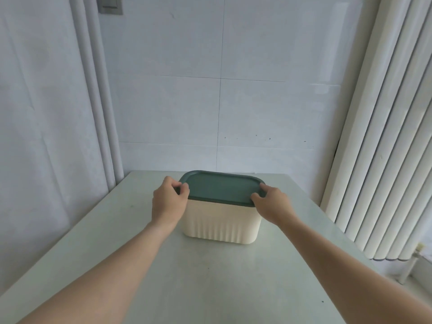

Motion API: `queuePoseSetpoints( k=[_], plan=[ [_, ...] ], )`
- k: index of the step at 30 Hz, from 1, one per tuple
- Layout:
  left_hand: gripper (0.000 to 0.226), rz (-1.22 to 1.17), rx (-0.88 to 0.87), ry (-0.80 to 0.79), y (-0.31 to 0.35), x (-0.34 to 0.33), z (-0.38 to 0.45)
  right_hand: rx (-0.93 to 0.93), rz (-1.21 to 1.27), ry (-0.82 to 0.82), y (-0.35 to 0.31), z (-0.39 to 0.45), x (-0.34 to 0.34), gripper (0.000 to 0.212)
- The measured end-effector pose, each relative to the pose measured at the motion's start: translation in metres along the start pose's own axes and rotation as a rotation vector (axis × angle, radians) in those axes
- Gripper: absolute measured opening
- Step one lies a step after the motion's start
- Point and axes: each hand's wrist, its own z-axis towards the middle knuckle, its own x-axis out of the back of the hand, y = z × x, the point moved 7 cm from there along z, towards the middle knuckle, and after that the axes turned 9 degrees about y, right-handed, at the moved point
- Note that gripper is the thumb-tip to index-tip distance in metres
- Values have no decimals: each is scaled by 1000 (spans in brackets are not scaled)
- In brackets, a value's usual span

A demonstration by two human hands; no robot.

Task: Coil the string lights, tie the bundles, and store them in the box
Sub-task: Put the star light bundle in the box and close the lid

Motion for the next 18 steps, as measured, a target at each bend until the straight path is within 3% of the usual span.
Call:
queuePoseSetpoints(
  k=[5, 7, 11, 14, 18],
  plan=[
    [19, 63, 117, -9, -6, 3, 6, 1, -14, 2, 2, 5, -1, 55],
    [23, 82, 177, -67, -12, 2, 8, 2, -19, 5, 3, 7, -2, 49],
    [8, 177, 170, -192, -11, -5, 17, -20, -30, 22, 2, 15, -1, 26],
    [11, 244, 214, -240, -4, -5, 23, -29, -49, 54, 5, 25, 1, 25],
    [16, 431, 206, -395, 12, -16, 21, -7, -283, 30, -7, 27, 2, 17]
  ],
)
